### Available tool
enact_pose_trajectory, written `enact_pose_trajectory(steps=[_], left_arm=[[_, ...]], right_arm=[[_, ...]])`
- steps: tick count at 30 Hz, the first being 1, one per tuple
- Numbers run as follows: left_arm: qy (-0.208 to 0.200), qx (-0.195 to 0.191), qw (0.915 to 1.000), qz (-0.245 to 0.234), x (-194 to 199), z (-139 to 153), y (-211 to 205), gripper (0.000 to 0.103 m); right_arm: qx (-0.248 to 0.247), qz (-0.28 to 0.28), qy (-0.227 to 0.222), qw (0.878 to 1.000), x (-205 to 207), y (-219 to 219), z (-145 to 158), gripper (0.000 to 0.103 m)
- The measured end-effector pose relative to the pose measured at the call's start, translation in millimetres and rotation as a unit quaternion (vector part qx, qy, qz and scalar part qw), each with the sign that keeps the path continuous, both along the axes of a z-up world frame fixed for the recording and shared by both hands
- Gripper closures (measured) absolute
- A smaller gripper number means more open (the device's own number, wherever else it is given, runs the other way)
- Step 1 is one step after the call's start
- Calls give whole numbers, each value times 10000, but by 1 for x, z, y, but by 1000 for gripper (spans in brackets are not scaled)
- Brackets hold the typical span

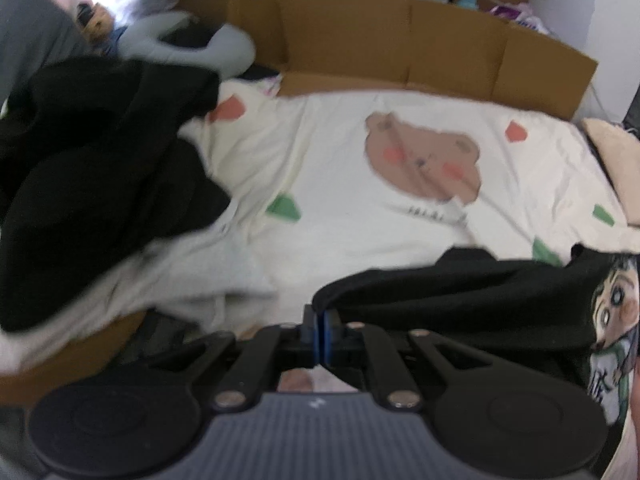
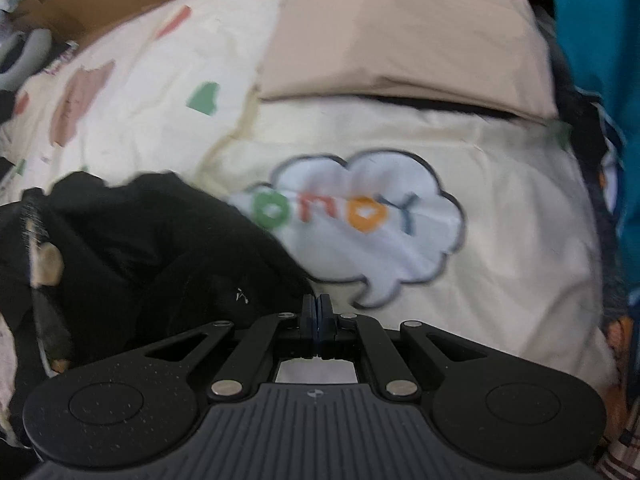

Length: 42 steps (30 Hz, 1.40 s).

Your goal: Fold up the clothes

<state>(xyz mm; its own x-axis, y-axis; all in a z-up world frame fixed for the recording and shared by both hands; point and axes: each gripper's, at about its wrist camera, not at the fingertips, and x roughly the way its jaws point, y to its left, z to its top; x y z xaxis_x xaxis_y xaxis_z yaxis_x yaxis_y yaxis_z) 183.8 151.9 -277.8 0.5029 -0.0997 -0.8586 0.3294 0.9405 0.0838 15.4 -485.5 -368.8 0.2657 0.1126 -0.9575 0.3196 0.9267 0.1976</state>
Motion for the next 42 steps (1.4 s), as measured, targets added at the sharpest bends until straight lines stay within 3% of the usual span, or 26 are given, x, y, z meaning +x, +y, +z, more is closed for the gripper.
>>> enact_pose_trajectory(steps=[6, 10, 14, 18, 20, 22, 26, 32, 36, 39, 42], left_arm=[[447, 94, 9987, 214, -27, -33, 19, 100], [668, 63, 9972, 340, -35, -51, 29, 100], [691, 70, 9969, 370, -36, -58, 32, 100], [577, 145, 9976, 360, -28, -56, 35, 100], [519, 161, 9979, 348, -23, -55, 35, 100], [448, 183, 9983, 323, -16, -54, 34, 100], [233, 204, 9991, 284, -1, -50, 32, 100], [-135, 40, 9994, 321, 28, -45, 26, 100], [-31, -164, 9985, 530, 42, -58, 21, 95], [-307, -149, 9964, 776, 40, -56, 14, 91], [-526, -376, 9941, 867, 36, -43, 3, 84]], right_arm=[[-329, -170, 472, 9982, -25, -14, -15, 103], [-339, -160, 307, 9988, -24, -16, -6, 103], [-173, 88, -49, 9998, 9, -1, 4, 101], [-7, 335, -406, 9986, 42, 13, 13, 95], [76, 458, -583, 9972, 59, 21, 18, 80], [159, 581, -761, 9953, 75, 28, 23, 74], [322, 830, -1101, 9899, 108, 43, 31, 73], [518, 1231, -1041, 9856, 152, 72, 8, 73], [777, 1455, -886, 9823, 150, 87, -7, 73], [904, 1674, -761, 9788, 143, 100, -14, 73], [1011, 1923, -693, 9737, 134, 113, -15, 73]])
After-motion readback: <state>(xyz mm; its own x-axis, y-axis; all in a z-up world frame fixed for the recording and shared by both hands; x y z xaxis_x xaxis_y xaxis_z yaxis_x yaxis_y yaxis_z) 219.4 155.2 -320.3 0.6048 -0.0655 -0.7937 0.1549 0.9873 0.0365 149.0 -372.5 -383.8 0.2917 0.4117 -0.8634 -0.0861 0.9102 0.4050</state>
